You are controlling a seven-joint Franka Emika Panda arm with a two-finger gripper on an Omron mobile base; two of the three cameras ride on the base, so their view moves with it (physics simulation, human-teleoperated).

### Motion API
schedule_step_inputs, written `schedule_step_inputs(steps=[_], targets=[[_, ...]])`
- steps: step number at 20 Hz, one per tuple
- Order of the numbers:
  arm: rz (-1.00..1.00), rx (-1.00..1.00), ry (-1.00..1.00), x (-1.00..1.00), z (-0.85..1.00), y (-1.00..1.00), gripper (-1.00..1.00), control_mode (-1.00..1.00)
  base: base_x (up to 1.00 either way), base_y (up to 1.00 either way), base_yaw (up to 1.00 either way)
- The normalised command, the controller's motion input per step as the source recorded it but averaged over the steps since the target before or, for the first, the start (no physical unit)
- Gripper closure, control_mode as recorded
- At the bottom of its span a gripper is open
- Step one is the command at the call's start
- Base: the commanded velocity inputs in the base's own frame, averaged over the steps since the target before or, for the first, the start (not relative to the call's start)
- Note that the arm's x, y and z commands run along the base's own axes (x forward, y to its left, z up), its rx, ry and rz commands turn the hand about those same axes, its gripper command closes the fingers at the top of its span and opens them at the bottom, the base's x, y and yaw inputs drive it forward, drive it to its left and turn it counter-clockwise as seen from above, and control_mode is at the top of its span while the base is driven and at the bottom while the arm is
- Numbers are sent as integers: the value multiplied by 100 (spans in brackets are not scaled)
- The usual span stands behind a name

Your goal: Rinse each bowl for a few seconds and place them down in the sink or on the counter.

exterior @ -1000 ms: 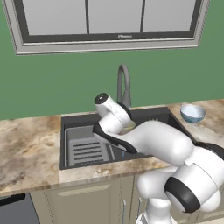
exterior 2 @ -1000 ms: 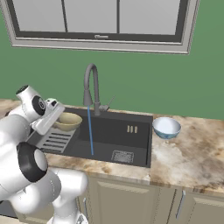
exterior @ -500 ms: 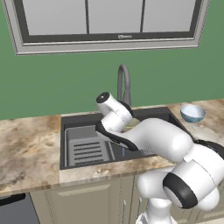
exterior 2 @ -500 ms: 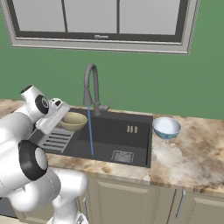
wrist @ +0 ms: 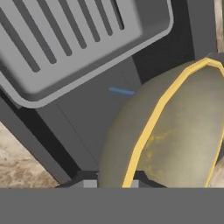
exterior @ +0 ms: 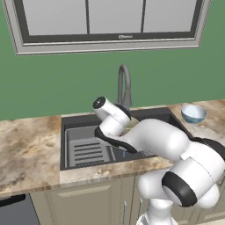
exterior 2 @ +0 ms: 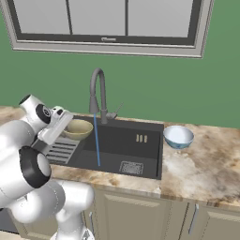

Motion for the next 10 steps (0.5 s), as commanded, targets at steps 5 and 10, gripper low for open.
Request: schedule_step_inputs(steps=[5, 10], targets=[[0, -1, 0, 28, -8, 1, 100, -100, 0, 0, 0], [0, 0, 0, 31, -6, 0, 100, -100, 0, 0, 0]])
